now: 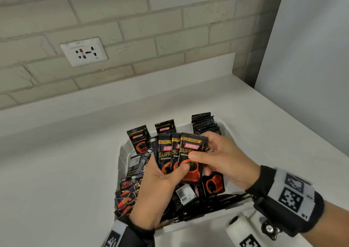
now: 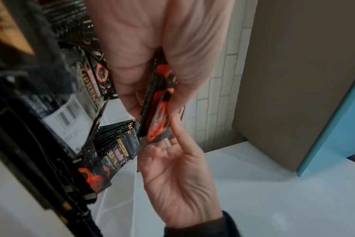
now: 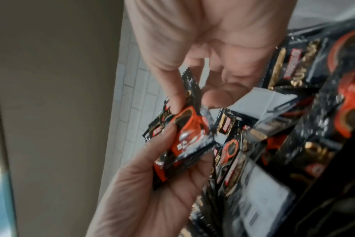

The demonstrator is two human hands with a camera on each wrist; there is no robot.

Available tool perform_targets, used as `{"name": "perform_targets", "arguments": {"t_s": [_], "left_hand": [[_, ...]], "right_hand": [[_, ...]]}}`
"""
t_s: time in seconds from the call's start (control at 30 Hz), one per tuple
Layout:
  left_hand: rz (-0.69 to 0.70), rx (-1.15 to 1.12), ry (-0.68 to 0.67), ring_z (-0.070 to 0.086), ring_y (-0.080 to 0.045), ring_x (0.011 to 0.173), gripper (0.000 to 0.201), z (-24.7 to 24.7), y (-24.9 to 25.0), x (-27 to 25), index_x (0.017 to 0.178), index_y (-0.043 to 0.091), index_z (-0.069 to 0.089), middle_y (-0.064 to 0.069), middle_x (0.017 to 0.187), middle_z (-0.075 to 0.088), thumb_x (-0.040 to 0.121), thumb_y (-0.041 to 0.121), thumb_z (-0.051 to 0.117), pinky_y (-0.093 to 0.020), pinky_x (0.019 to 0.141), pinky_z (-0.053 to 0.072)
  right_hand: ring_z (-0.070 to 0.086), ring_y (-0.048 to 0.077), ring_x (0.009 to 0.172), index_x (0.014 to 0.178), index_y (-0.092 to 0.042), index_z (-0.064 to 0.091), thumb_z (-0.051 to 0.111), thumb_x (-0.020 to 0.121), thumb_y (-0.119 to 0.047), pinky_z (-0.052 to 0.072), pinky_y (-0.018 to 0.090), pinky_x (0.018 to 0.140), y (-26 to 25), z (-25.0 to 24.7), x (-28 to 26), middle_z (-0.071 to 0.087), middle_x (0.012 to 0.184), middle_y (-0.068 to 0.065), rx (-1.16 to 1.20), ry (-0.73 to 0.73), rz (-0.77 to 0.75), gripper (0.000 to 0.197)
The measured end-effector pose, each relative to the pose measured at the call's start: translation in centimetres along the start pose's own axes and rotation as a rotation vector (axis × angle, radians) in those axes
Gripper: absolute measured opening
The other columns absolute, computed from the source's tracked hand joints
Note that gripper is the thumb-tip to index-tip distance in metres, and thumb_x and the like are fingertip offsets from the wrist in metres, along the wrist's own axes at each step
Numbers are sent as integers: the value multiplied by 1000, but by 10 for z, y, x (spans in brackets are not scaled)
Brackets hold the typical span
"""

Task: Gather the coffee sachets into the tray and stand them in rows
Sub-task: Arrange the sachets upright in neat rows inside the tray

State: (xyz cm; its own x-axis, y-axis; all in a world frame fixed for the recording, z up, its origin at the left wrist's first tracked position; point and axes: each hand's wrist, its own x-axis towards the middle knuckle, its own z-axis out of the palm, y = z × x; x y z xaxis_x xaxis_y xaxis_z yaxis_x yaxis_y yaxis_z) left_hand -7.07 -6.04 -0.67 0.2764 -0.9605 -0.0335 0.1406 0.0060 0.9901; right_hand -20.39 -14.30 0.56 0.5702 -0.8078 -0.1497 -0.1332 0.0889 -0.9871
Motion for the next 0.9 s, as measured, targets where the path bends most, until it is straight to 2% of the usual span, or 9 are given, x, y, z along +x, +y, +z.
{"name": "perform_targets", "arguments": {"t_s": [0.1,0.2,0.3,0.4,0.53,0.63,0.77,0.83,0.9], "left_hand": [[18,41,-28,70,-20,84,34,1,1,-1,104,12,58,-5,90,73,78,-9,65,-24,67,55],[16,32,-67,70,-16,79,34,4,3,-3,102,12,57,-4,86,73,77,-12,61,-19,62,53],[13,7,-78,70,-17,83,36,7,4,-2,105,10,57,-5,91,73,75,-8,62,-19,64,53],[17,-27,-83,70,-20,87,38,6,5,-2,107,10,56,-6,94,73,70,4,64,-24,68,55],[37,-46,25,70,-19,82,42,-4,3,1,107,10,59,-7,94,72,66,14,65,-26,65,56],[56,-73,102,70,-15,75,32,-11,4,2,99,18,61,-4,90,73,68,12,63,-25,60,56],[55,-93,134,70,-15,74,30,-16,6,1,96,22,61,-3,91,73,67,12,62,-25,59,56],[54,-88,137,70,-15,73,30,-16,6,1,95,22,61,-2,90,74,68,11,63,-25,59,56],[52,-77,144,70,-15,73,27,-15,6,1,94,23,60,-1,88,74,72,7,62,-24,58,55]], "right_hand": [[61,7,82,102,-40,45,74,73,-24,50,21,69,-14,-11,0,57,108,-6,-351,-20,-115,44],[63,13,86,102,-47,45,74,75,-20,53,29,79,-33,-21,0,60,102,-6,-464,-74,-181,48],[65,15,77,96,-42,54,72,77,-12,55,31,77,-44,-28,1,66,93,-5,-524,-144,-178,40],[63,12,69,94,-31,62,69,78,-6,55,30,73,-49,-35,3,68,88,-6,-502,-199,-151,30],[59,3,61,85,-22,65,68,79,-6,47,13,59,-57,-52,6,68,76,-10,-521,-202,-151,17],[53,-4,51,87,-18,65,66,81,-5,39,6,51,-62,-67,13,64,73,-12,-580,-130,-163,14],[53,-7,62,92,-22,63,63,85,-16,41,9,61,-58,-78,22,61,84,-12,-939,-131,-186,9],[52,0,72,95,-22,63,62,86,-21,42,19,72,-51,-77,26,58,85,-12,-1118,-174,-172,9],[49,8,80,100,-22,62,59,88,-25,39,26,74,-43,-73,29,51,84,-13,-1263,-237,-131,13]]}}
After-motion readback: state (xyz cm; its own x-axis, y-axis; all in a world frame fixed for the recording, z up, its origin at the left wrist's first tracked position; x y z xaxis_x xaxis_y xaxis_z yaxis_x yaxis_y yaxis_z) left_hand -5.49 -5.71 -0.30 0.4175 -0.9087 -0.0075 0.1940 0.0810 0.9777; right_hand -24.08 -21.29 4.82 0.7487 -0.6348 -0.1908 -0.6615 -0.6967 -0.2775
